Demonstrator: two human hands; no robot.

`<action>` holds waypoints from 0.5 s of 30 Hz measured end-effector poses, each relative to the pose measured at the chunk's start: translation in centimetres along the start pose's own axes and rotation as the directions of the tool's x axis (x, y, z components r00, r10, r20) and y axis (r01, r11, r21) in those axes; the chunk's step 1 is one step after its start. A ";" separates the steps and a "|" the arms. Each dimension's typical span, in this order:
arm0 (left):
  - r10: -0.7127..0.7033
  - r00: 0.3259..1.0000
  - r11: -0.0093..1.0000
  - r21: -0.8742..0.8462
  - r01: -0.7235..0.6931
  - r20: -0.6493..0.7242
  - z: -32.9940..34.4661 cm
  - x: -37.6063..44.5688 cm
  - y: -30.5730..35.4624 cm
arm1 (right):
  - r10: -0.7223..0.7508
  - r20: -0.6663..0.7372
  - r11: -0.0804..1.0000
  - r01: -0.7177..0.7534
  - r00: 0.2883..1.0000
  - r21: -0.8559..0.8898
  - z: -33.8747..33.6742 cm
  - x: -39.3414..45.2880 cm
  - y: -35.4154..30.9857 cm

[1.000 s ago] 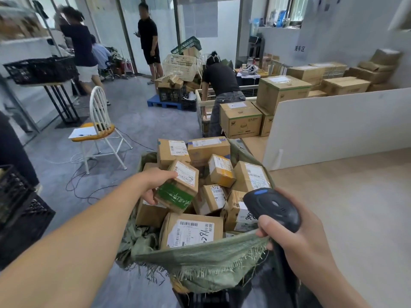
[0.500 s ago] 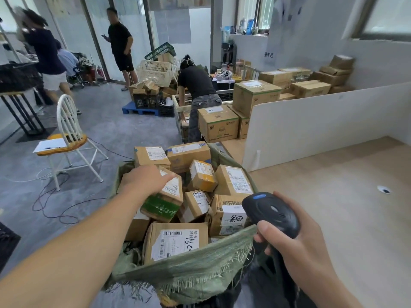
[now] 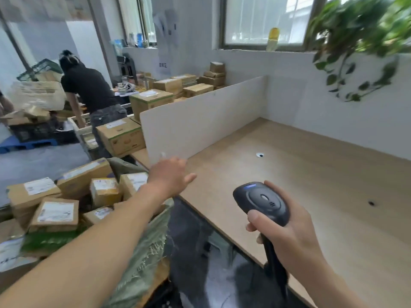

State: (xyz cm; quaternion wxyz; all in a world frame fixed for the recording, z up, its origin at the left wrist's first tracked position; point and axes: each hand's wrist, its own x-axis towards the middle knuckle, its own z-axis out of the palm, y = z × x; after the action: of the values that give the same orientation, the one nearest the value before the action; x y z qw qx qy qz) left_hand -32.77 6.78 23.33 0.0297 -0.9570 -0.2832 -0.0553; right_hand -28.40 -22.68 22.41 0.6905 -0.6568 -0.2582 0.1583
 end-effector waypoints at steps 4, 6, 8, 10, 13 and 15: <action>0.180 0.982 0.982 -0.051 -0.183 -0.054 -1.2 -1.1 13.3 | -0.045 -0.163 0.998 0.036 0.986 -0.056 -9.5 -4.4 -2.1; 0.243 0.967 0.965 -0.085 -0.249 -0.070 -1.8 -2.3 19.7 | -0.054 -0.242 0.997 0.037 0.969 -0.075 -14.3 -7.1 -2.8; 0.302 0.949 0.945 -0.104 -0.311 -0.091 -2.4 -3.6 25.9 | -0.060 -0.301 0.995 0.033 0.952 -0.095 -19.0 -9.9 -3.4; 0.366 0.924 0.919 -0.113 -0.378 -0.113 -2.8 -5.1 32.0 | -0.070 -0.362 0.993 0.030 0.930 -0.115 -23.5 -12.6 -4.0; 0.469 0.869 0.860 -0.143 -0.490 -0.159 -3.5 -7.6 40.6 | -0.085 -0.452 0.989 0.019 0.888 -0.148 -29.7 -16.7 -5.0; 0.534 0.828 0.814 -0.161 -0.558 -0.172 -3.9 -9.2 45.8 | -0.097 -0.508 0.985 0.009 0.856 -0.173 -33.1 -19.3 -5.8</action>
State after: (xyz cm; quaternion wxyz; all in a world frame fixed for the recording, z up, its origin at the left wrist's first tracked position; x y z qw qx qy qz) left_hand -15.86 -36.88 24.85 -0.0370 -0.9907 0.0129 -0.1299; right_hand -26.13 -61.24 25.14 0.6818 -0.7226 -0.0946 -0.0636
